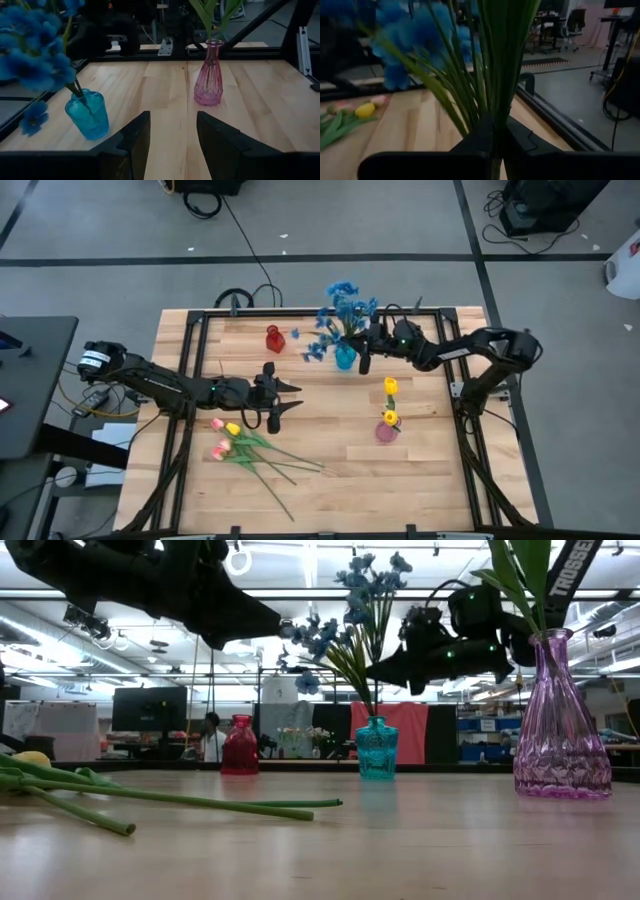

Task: Sort flowers into vase by color
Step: Put the blue flower into the blue flower vase

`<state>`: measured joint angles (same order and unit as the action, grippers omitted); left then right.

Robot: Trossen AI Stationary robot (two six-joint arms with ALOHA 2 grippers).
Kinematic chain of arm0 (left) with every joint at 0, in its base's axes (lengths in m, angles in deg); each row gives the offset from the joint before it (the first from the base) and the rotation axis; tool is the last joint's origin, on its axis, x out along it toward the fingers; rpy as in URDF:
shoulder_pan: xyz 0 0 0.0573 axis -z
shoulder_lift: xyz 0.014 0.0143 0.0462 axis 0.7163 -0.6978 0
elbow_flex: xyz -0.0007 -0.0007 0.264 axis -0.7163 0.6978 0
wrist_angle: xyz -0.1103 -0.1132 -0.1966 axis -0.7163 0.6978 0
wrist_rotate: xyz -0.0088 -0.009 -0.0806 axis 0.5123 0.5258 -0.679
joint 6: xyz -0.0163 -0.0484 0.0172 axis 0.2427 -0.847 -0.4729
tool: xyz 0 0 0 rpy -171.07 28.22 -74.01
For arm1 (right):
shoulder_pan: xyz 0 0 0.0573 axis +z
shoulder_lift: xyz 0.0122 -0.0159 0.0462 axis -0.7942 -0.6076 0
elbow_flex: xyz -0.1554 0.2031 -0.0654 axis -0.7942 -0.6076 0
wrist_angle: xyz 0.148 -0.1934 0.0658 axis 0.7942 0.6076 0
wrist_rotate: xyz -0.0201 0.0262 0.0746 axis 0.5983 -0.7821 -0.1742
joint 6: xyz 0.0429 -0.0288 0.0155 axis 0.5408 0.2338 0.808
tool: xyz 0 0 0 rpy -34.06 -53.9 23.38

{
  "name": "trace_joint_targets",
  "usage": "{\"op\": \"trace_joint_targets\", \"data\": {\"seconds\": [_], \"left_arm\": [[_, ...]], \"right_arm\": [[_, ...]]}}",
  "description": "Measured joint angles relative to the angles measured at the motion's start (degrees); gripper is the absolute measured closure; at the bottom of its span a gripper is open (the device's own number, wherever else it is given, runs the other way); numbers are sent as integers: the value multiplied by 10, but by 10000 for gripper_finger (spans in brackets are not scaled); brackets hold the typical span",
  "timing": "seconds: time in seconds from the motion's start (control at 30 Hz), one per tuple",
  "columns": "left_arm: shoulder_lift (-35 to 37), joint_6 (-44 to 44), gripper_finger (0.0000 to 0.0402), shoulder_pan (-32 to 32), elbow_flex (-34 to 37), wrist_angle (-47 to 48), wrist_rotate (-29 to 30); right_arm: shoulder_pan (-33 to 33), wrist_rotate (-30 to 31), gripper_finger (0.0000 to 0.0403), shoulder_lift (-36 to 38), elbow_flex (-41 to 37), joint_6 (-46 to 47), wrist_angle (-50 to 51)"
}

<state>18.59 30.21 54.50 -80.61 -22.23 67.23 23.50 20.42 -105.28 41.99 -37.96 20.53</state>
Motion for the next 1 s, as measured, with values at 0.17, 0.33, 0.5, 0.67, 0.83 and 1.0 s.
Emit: {"op": "trace_joint_targets", "data": {"seconds": [0.17, 0.33, 0.5, 0.67, 0.83, 1.0], "left_arm": [[0, 0, 234, 0, 0, 6, 0], [0, 5, 234, 0, 0, 7, 4], [0, 13, 234, 0, 0, 7, 15], [0, 13, 234, 0, 0, 7, 15], [0, 13, 234, 0, 0, 7, 15], [0, 13, 234, 0, 0, 9, 16]], "right_arm": [[2, 0, 373, -28, 0, -19, -2], [2, -2, 363, -47, 1, -23, -5], [2, -15, 325, -52, 1, -23, -3], [2, -17, 287, -51, 1, -23, 1], [2, -17, 271, -49, 1, -18, 3], [2, -17, 272, -49, 1, -15, 3]]}}
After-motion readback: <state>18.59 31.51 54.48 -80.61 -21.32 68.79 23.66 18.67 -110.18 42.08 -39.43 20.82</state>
